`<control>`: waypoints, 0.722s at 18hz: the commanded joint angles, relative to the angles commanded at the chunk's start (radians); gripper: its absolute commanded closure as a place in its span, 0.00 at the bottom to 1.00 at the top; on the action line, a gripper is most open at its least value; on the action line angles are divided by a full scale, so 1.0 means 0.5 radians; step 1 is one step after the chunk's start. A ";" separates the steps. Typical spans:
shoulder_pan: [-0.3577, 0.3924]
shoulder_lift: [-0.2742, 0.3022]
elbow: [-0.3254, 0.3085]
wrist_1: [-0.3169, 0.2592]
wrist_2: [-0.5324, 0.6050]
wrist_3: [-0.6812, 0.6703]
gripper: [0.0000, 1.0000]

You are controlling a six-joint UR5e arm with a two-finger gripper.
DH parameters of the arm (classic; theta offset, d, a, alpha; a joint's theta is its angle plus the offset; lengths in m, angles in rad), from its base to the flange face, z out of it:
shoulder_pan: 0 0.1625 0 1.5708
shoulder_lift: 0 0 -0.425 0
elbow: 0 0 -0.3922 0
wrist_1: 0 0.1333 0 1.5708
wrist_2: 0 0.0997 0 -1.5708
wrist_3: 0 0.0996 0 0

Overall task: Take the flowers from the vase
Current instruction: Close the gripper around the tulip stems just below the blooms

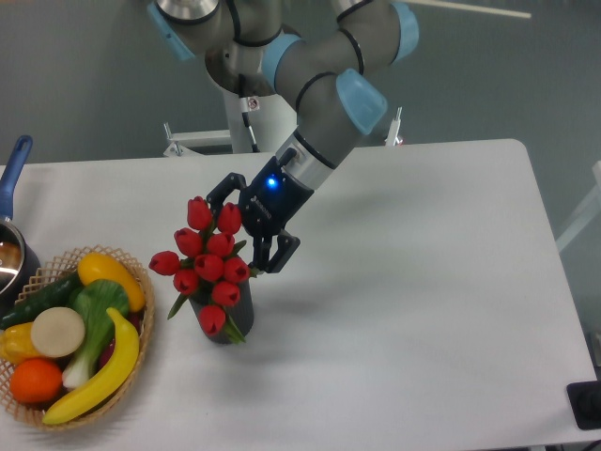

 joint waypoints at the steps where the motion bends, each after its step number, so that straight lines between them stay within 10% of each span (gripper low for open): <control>1: 0.000 -0.003 0.000 0.000 -0.006 -0.027 0.00; 13: 0.003 -0.095 0.031 0.009 -0.239 -0.049 0.00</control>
